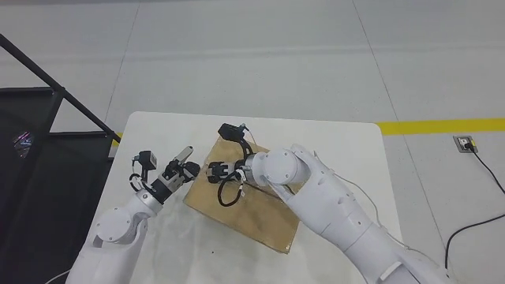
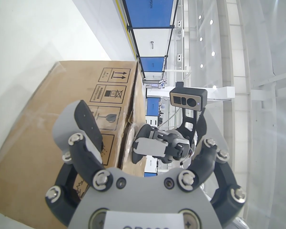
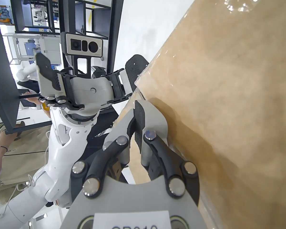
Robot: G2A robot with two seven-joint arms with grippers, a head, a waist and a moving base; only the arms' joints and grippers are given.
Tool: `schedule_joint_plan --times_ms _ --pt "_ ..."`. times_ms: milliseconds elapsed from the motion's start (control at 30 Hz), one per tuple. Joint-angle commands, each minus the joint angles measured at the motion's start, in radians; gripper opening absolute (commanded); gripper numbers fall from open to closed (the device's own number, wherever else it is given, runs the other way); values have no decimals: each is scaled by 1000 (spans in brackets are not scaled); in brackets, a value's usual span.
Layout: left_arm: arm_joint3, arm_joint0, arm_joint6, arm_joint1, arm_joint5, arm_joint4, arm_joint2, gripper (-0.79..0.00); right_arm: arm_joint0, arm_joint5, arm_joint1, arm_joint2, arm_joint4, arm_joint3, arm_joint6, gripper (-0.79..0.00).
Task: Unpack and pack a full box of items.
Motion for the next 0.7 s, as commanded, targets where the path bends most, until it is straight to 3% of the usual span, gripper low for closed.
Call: schedule_joint_plan --times_ms 0,333,667 --pt "1 1 2 1 0 -4 -6 0 -19 2 12 22 -14 -33 16 -785" --pt "-7 12 2 7 -4 -24 -42 0 -120 71 75 129 -133 -190 80 -785" --pt "-15 15 -7 11 2 -41 -62 0 -292 149 153 293 -261 -421 185 -785"
